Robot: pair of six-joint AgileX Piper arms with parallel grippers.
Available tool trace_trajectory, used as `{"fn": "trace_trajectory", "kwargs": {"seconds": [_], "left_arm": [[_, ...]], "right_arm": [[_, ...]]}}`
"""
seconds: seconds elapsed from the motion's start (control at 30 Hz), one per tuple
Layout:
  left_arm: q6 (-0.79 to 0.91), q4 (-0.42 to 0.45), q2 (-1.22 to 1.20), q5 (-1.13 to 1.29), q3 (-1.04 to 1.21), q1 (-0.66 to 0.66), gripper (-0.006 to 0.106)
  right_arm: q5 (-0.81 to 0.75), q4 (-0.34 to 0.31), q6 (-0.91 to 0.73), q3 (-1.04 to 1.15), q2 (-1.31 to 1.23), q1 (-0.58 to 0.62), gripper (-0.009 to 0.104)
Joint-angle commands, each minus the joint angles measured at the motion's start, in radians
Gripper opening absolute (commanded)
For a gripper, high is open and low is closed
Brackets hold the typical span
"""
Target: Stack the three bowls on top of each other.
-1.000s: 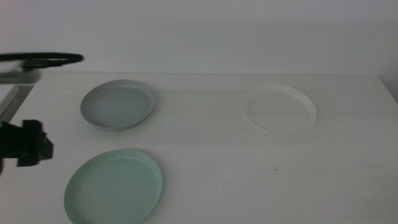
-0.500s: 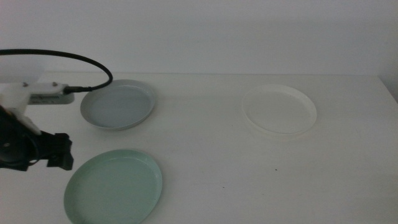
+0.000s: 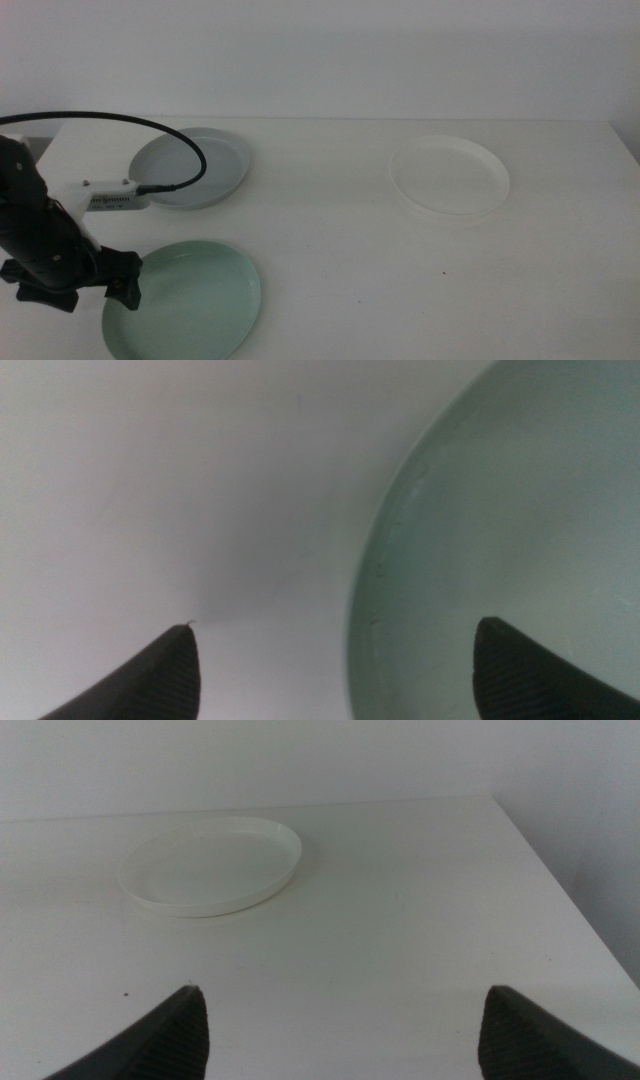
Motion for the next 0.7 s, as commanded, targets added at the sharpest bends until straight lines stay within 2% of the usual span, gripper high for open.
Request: {"fn": "trace_trajectory", "kwargs": {"seconds": [0.0, 0.2, 0.37, 0.47, 0.67], "left_arm": [[0.006, -0.009, 0.017, -0.011, -0.009, 0.002, 0.094], [0.002, -0.009, 0.043, -0.027, -0.007, 0.002, 0.090], [-0.006, -0.022, 0.062, -0.032, 0.001, 0.002, 0.078], [-0.006, -0.037, 0.062, -0.032, 0.001, 0.002, 0.066], [-0.006, -0.061, 0.062, -0.032, 0.001, 0.002, 0.028]], "right_arm": [[-0.007, -0.007, -0.002, 0.004, -0.004, -0.007, 0.093], [-0.007, -0.007, -0.002, 0.004, -0.004, -0.007, 0.093], [-0.007, -0.007, -0.002, 0.004, -0.004, -0.007, 0.093], [-0.007, -0.007, -0.002, 0.004, -0.004, -0.007, 0.093], [-0.007, -0.007, -0.002, 0.004, -0.004, -0.007, 0.093]]}}
